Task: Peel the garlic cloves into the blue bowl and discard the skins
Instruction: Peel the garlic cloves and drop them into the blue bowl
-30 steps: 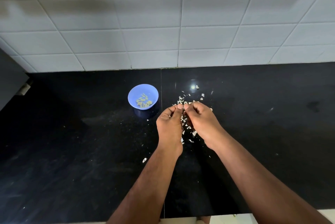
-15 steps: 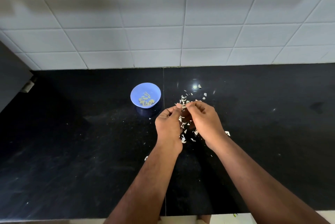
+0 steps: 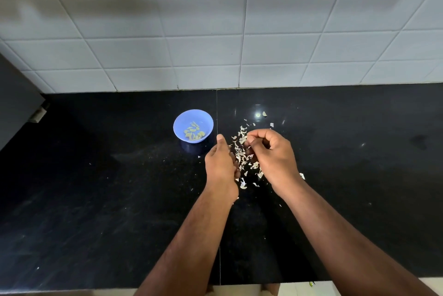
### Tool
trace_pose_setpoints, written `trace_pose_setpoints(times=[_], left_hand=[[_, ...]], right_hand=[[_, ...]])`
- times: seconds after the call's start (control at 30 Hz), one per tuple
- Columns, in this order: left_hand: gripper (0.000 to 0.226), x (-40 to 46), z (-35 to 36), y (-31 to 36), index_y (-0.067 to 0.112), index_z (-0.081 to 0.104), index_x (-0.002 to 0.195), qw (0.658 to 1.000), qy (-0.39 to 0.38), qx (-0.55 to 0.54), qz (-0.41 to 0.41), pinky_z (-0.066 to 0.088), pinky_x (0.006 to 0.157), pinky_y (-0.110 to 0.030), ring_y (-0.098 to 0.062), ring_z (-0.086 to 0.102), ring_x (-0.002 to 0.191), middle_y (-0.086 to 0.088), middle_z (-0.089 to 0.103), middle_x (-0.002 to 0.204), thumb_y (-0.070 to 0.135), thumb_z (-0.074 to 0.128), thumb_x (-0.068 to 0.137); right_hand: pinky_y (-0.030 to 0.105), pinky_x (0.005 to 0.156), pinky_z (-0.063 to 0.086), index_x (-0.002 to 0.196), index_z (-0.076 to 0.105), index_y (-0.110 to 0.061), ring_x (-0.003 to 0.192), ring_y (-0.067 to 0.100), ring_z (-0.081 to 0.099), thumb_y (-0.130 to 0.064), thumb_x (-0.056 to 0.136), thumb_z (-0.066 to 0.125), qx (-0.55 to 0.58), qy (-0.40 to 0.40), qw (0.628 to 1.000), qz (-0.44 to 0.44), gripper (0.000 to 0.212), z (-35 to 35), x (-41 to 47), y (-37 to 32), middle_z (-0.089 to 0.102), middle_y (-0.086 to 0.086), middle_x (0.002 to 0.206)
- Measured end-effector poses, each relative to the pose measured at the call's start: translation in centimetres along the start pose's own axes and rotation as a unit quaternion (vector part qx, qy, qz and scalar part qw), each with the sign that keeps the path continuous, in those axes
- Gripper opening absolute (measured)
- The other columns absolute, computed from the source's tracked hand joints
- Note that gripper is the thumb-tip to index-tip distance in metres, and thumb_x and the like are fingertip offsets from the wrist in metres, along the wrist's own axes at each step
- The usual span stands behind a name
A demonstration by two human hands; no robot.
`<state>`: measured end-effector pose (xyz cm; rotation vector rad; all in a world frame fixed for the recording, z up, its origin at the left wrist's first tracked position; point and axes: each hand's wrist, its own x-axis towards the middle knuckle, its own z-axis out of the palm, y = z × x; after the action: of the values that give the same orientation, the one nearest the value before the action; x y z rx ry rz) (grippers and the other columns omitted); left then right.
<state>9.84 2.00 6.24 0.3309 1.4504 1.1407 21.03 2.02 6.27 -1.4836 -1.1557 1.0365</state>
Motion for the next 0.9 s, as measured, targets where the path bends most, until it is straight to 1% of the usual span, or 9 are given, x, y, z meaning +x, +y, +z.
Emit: trace_pose_setpoints(times=[0.1, 0.2, 0.33, 0.43, 0.57, 0.67, 0.73, 0.8, 0.9], left_hand=[[0.04, 0.1, -0.3, -0.5, 0.016, 0.052, 0.077, 0.998, -0.018, 0.034, 0.059, 0.033, 0.051, -0.025, -0.008, 0.034, 0.052, 0.01, 0.039, 0.057, 0.043, 0.062, 0.106], [0.013, -0.1, -0.1, -0.6, 0.015, 0.075, 0.101, 0.991, -0.049, 0.035, 0.122, 0.043, 0.062, -0.019, 0.0, 0.052, 0.06, 0.013, 0.062, 0.071, 0.027, 0.069, 0.103], [0.014, -0.6, -0.1, -0.2, 0.004, 0.076, 0.109, 0.986, -0.087, 0.023, 0.142, 0.043, 0.054, -0.01, 0.005, 0.054, 0.051, 0.006, 0.07, 0.078, 0.014, 0.068, 0.102], [0.011, -0.7, -0.2, 0.1, 0.004, 0.076, 0.106, 0.986, -0.083, 0.032, 0.142, 0.044, 0.055, -0.011, 0.004, 0.054, 0.049, 0.001, 0.072, 0.082, 0.012, 0.07, 0.101], [0.01, -0.6, -0.3, 0.3, 0.007, 0.076, 0.106, 0.99, -0.089, -0.011, 0.11, 0.04, 0.048, -0.015, 0.0, 0.047, 0.046, 0.006, 0.069, 0.07, 0.013, 0.069, 0.102], [0.01, -0.6, -0.4, 0.3, 0.009, 0.076, 0.106, 0.991, -0.085, -0.025, 0.104, 0.038, 0.047, -0.016, 0.0, 0.044, 0.045, 0.012, 0.064, 0.06, 0.014, 0.07, 0.102], [0.01, -0.8, -0.4, 0.4, 0.007, 0.077, 0.106, 0.99, -0.088, -0.029, 0.109, 0.042, 0.049, -0.013, 0.002, 0.052, 0.047, 0.009, 0.07, 0.068, 0.012, 0.07, 0.101], [0.012, -1.1, -0.4, 0.5, 0.003, 0.077, 0.107, 0.989, -0.093, -0.025, 0.112, 0.044, 0.049, -0.012, 0.002, 0.057, 0.051, 0.003, 0.074, 0.078, 0.01, 0.069, 0.101], [0.011, -1.0, -0.4, 0.4, 0.005, 0.078, 0.104, 0.989, -0.093, -0.004, 0.118, 0.046, 0.051, -0.012, 0.0, 0.062, 0.058, 0.001, 0.074, 0.078, 0.008, 0.068, 0.101]], right_hand=[[0.025, 0.081, 0.058, 0.102, 0.077, -0.021, 0.083, 0.01, 0.072, -0.015, 0.099, 0.071, 0.048, -0.002, 0.999, 0.019, 0.009, 0.0, 0.1, -0.3, 0.077, 0.001, 0.091], [0.028, 0.086, 0.06, 0.102, 0.078, -0.016, 0.087, 0.016, 0.07, -0.011, 0.095, 0.075, 0.083, -0.009, 0.996, 0.025, 0.009, -0.1, 0.0, -0.3, 0.075, 0.015, 0.097], [0.024, 0.083, 0.06, 0.103, 0.078, -0.009, 0.088, 0.015, 0.073, -0.006, 0.092, 0.078, 0.12, -0.016, 0.992, 0.039, 0.012, -0.2, 0.0, -0.6, 0.077, 0.016, 0.101], [0.025, 0.08, 0.059, 0.104, 0.079, -0.009, 0.086, 0.016, 0.073, -0.003, 0.093, 0.075, 0.136, -0.027, 0.989, 0.053, 0.013, -0.3, 0.1, -0.6, 0.078, 0.014, 0.101], [0.025, 0.067, 0.057, 0.106, 0.079, -0.006, 0.08, 0.018, 0.07, 0.001, 0.096, 0.068, 0.189, -0.014, 0.978, 0.089, 0.016, -0.2, 0.2, -0.7, 0.077, 0.022, 0.103], [0.025, 0.057, 0.056, 0.108, 0.078, -0.009, 0.076, 0.017, 0.073, 0.003, 0.101, 0.059, 0.164, -0.001, 0.982, 0.098, 0.023, -0.2, 0.2, -0.7, 0.078, 0.015, 0.102], [0.026, 0.053, 0.054, 0.11, 0.077, -0.011, 0.077, 0.018, 0.074, -0.001, 0.103, 0.056, 0.143, -0.016, 0.984, 0.101, 0.024, -0.2, 0.1, -0.9, 0.079, 0.01, 0.099], [0.025, 0.049, 0.051, 0.108, 0.078, -0.012, 0.074, 0.016, 0.073, -0.012, 0.103, 0.063, 0.133, -0.037, 0.984, 0.112, 0.016, -0.1, 0.0, -1.1, 0.079, 0.007, 0.094], [0.022, 0.049, 0.048, 0.101, 0.08, -0.012, 0.07, 0.013, 0.071, -0.021, 0.099, 0.071, 0.125, -0.056, 0.983, 0.122, 0.013, 0.2, 0.1, -1.3, 0.075, 0.003, 0.083]])
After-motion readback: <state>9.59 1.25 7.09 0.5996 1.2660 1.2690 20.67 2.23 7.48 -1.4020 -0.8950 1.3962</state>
